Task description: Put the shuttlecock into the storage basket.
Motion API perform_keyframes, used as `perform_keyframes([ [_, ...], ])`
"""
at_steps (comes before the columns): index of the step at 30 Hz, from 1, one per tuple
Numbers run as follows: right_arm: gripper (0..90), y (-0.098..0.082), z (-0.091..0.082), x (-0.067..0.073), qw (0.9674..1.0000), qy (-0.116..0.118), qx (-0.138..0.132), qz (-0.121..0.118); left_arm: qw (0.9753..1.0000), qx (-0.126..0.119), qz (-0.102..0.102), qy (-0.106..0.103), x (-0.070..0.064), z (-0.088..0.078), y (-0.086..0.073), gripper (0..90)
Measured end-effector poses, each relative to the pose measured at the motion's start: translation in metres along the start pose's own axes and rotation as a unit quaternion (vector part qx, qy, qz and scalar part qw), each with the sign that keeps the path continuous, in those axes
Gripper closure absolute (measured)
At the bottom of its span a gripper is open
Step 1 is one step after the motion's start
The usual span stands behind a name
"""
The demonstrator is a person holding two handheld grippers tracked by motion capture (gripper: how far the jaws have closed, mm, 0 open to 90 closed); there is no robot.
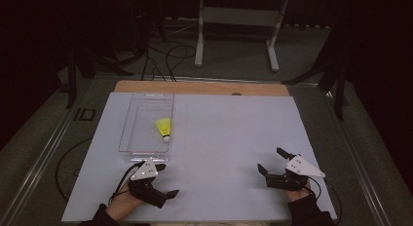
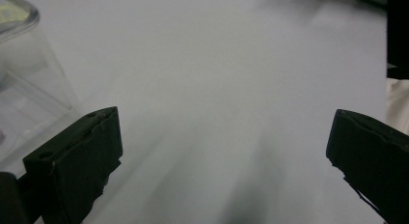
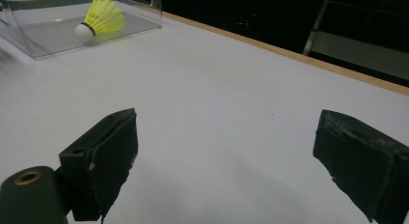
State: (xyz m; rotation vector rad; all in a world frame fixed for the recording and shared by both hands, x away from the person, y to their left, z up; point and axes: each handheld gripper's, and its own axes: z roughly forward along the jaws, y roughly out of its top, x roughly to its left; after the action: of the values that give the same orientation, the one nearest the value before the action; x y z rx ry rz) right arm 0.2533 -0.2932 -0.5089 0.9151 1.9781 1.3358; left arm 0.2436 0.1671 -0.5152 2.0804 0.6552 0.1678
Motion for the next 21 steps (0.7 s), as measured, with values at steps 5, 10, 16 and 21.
perform_keyframes([
  [5,8.5,-0.0006,0.0005,0.0001,1.0,0.001,0.0,-0.001,0.9999,0.012,0.004,0.005,-0.0009,0.0016,-0.0023,0.0],
  [10,8.5,-0.001,0.0009,0.0003,1.0,0.003,0.003,0.0,0.9998,0.014,-0.005,0.015,-0.0006,0.0002,-0.0029,0.0],
  [16,8.5,-0.0019,0.0019,0.0005,1.0,0.003,0.008,0.0,0.999,0.003,-0.027,0.035,0.0022,-0.0023,-0.0037,0.0],
  [21,8.5,-0.0015,0.0016,0.0008,1.0,0.003,0.007,-0.002,0.9987,0.01,-0.024,0.045,0.001,-0.0008,-0.0049,0.0],
])
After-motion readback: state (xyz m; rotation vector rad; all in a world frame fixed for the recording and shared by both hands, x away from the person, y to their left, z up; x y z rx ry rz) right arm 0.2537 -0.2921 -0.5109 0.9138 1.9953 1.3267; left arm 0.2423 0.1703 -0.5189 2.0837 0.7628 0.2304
